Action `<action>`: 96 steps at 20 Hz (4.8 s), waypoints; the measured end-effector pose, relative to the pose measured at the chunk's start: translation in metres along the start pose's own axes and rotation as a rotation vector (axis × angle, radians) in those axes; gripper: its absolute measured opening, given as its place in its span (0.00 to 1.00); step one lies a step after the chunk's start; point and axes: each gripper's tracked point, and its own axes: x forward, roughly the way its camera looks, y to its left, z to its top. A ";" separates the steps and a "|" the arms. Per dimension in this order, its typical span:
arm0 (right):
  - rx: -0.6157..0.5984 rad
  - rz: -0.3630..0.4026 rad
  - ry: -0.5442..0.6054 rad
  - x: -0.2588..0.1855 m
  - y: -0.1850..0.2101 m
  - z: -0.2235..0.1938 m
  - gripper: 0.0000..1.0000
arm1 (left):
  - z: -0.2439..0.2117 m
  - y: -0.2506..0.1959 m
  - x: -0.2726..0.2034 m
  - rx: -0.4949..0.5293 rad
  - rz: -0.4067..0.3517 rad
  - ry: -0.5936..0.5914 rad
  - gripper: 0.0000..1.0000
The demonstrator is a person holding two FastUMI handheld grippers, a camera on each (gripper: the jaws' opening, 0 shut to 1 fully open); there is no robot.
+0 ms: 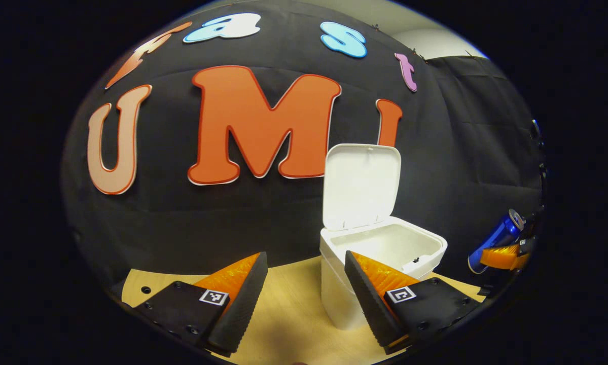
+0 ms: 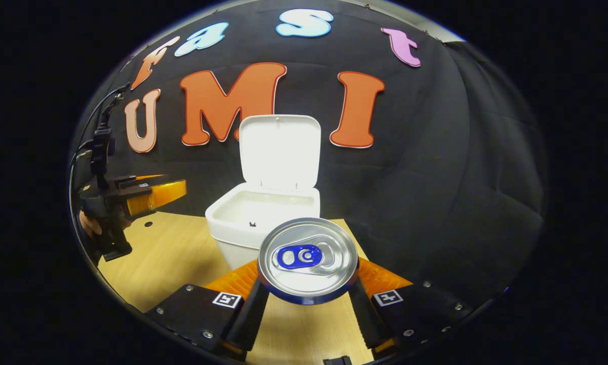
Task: Press the lid of the desktop garbage bin to open it, pick up the crumpled paper on the desktop and throw it into the bin, then pick up the pop can on the desktop and drop it into the bin, and finally close the garbage bin lid.
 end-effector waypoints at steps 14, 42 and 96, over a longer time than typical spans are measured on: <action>-0.073 0.112 -0.062 0.052 0.032 0.056 0.80 | -0.029 0.155 -0.090 -0.042 0.388 0.027 0.97; -0.086 0.170 0.005 0.143 0.071 0.030 0.80 | -0.061 0.205 -0.157 -0.130 0.572 0.086 0.98; -0.042 0.137 -0.314 0.161 0.045 0.263 0.80 | -0.086 0.212 -0.212 -0.196 0.638 0.110 0.98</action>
